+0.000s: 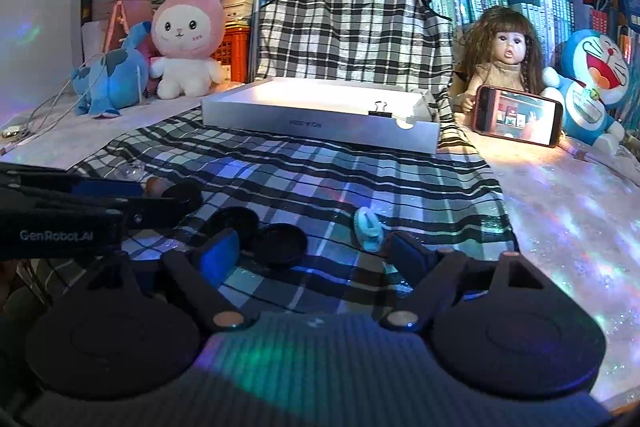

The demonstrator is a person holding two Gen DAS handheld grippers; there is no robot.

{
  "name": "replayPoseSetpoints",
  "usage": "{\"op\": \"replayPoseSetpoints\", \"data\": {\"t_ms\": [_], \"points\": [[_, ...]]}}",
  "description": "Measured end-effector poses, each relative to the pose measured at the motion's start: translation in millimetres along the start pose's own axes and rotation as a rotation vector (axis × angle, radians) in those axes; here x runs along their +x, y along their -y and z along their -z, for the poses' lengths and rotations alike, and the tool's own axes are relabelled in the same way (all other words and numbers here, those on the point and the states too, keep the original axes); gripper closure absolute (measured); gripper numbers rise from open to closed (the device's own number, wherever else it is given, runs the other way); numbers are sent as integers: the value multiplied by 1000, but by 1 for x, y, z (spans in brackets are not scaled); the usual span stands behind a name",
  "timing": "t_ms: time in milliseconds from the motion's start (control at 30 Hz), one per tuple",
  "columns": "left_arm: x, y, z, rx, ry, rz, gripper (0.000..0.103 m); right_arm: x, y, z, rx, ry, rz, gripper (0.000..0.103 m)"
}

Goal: Organize rigid objects

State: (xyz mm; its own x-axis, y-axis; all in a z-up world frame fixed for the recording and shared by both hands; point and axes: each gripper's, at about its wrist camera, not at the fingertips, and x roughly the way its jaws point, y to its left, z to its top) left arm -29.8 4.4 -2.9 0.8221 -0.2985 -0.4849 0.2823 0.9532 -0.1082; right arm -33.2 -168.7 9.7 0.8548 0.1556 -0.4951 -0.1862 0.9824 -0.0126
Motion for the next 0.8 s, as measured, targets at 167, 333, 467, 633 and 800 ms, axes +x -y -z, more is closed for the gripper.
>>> {"op": "replayPoseSetpoints", "data": {"t_ms": [167, 333, 467, 633, 800], "points": [[6, 1, -3, -13, -1, 7, 64, 4, -5, 0, 1, -25, -13, 34], [14, 0, -4, -13, -1, -8, 66, 3, -9, 0, -15, -23, -23, 46], [20, -2, -2, -16, -8, -28, 73, 5, -11, 0, -12, -24, -26, 54], [22, -3, -1, -7, 3, -39, 73, 7, -10, 0, 3, -22, -18, 58], [24, -2, -2, -4, 6, -43, 73, 8, -10, 0, 7, -23, -17, 60]]}}
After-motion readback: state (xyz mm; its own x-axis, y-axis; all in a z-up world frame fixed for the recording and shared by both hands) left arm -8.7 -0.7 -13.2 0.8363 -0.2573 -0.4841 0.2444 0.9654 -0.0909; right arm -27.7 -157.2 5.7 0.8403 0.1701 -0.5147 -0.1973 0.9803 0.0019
